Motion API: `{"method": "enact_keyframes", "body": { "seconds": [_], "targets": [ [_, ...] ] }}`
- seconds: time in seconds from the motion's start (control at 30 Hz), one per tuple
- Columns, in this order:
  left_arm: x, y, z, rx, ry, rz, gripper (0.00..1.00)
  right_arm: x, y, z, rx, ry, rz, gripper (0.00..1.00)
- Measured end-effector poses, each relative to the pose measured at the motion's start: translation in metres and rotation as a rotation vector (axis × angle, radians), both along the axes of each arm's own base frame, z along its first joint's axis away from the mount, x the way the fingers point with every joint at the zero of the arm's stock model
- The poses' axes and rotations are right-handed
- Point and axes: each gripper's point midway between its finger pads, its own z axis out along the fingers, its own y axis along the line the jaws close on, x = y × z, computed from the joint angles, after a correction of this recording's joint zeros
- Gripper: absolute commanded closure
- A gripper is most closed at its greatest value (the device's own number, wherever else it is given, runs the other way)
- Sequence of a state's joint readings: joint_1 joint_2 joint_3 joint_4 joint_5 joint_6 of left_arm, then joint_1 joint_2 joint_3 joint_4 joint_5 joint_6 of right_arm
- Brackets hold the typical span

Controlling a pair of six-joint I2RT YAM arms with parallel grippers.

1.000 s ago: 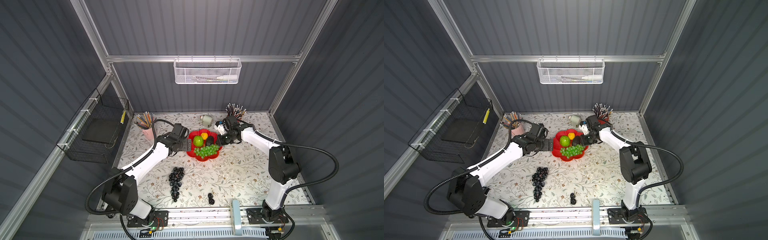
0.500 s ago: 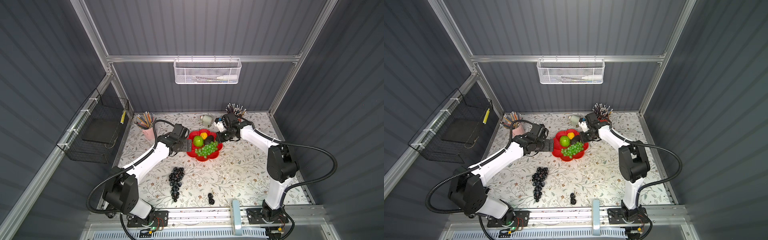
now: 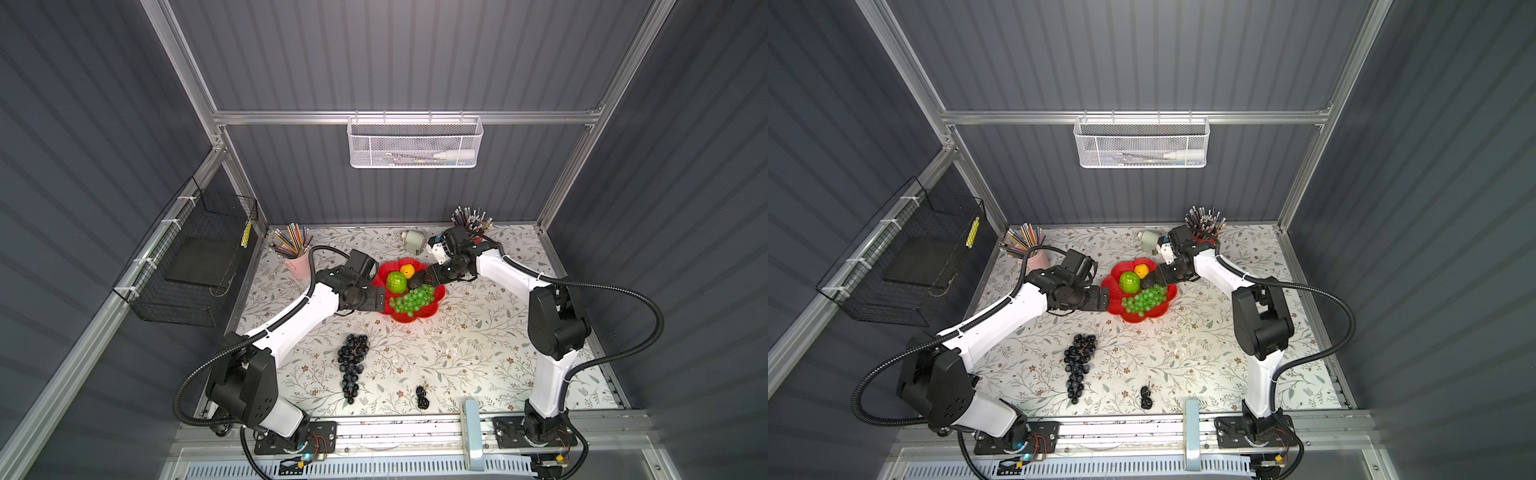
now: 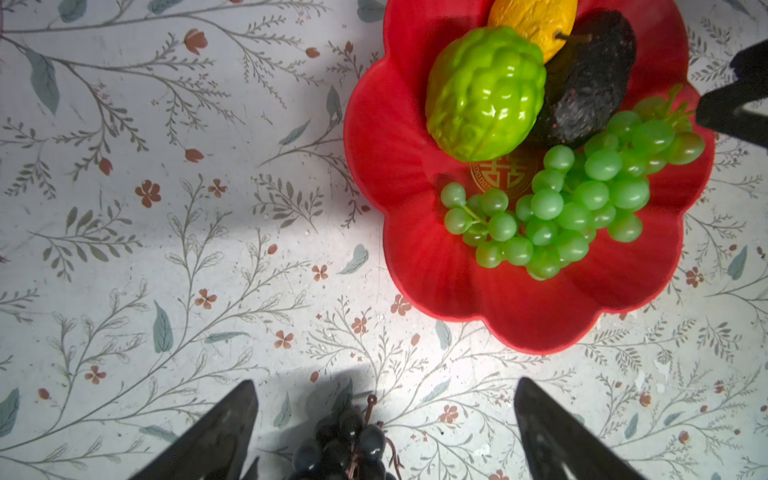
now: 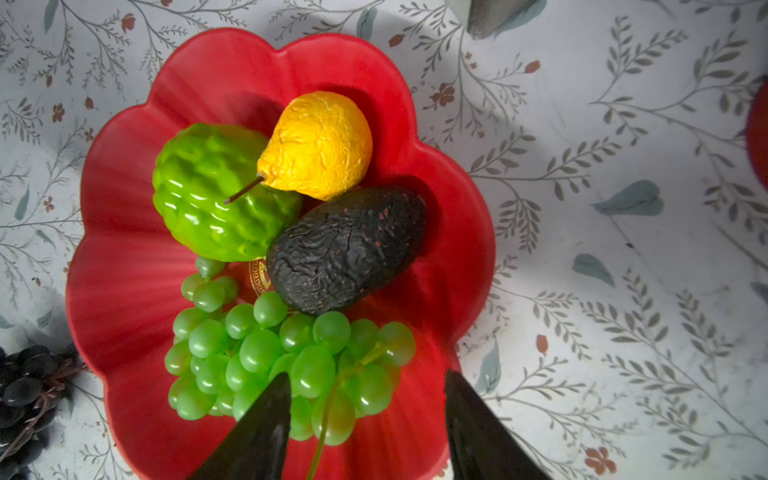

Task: Place and organize the fake fruits in the fruit bowl
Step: 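Lower the left gripper onto the black grapes while the right gripper withdraws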

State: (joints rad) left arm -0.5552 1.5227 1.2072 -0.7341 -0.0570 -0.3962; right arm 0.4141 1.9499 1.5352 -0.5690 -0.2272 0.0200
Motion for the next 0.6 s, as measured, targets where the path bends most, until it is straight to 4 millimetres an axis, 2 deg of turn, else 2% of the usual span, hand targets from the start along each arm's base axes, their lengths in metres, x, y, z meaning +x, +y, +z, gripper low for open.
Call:
{"method": "enact_keyframes", "body": {
  "seconds": [0.17, 0.4, 0.5, 0.6],
  "targets": [
    [-0.021, 0.001, -0.008, -0.001, 0.093, -0.03, 0.13, -0.002, 0.0, 0.025, 0.001, -0.055, 0.003, 0.23],
    [-0.042, 0.014, -0.02, 0.054, 0.185, -0.031, 0.18, -0.012, 0.015, 0.069, 0.02, -0.16, 0.032, 0.2],
    [-0.049, 0.016, -0.027, 0.059, 0.212, -0.034, 0.24, -0.018, 0.018, 0.078, 0.029, -0.19, 0.037, 0.19],
    [-0.057, 0.017, -0.036, 0.061, 0.243, -0.04, 0.28, -0.027, 0.013, 0.078, 0.026, -0.204, 0.027, 0.19]
  ]
}}
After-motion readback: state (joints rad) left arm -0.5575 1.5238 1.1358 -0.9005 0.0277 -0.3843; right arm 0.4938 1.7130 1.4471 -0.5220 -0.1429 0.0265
